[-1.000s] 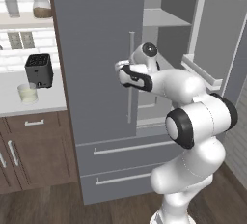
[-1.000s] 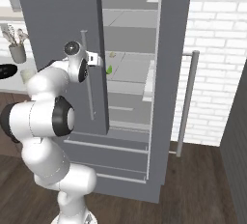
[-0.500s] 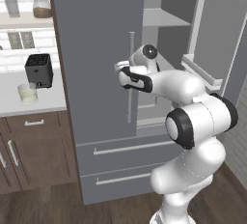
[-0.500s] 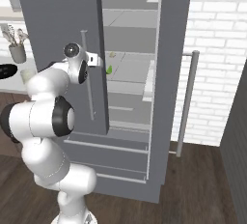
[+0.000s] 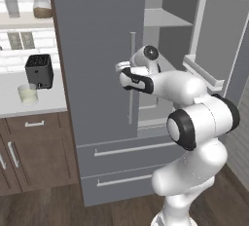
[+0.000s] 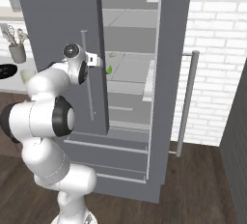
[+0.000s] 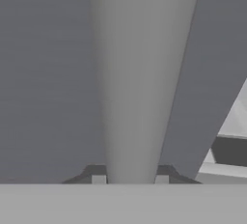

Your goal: Grab a lemon wedge from the fridge and one ice cube from the ice bowl, and put them in the glass of lemonade.

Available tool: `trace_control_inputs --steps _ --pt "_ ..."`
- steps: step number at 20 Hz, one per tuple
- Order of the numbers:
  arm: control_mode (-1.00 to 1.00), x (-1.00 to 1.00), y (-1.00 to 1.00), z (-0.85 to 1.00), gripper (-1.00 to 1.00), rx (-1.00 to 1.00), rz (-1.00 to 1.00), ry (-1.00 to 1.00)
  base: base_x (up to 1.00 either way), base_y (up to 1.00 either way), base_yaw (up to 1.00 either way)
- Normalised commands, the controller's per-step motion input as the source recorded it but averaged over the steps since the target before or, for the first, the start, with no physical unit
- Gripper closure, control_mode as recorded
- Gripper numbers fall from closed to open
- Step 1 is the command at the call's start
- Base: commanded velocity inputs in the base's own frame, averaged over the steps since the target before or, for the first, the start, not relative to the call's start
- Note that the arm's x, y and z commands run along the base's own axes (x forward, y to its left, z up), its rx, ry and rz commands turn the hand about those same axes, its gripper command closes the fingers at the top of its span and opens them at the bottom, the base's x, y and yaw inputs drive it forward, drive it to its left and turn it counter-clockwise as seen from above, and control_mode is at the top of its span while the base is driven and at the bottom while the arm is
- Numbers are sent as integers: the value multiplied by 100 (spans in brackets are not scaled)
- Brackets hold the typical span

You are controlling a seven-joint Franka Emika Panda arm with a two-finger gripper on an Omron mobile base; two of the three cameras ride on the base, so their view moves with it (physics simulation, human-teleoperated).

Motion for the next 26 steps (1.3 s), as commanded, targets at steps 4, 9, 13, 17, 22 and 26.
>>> trace_control_inputs --steps 4,9,13,17,22,26 --pt "-100 -30 84 46 100 -1 0 0 0 0 0" --pt "-100 -93 77 62 100 0 4 0 0 0 0" --pt "-100 -100 76 64 100 -1 8 0 0 0 0" --pt "-100 -100 76 76 100 -1 9 0 0 0 0" --pt "-100 -100 74 81 100 -2 9 0 0 0 0" --pt "-100 -100 14 52 100 0 5 -6 0 0 0"
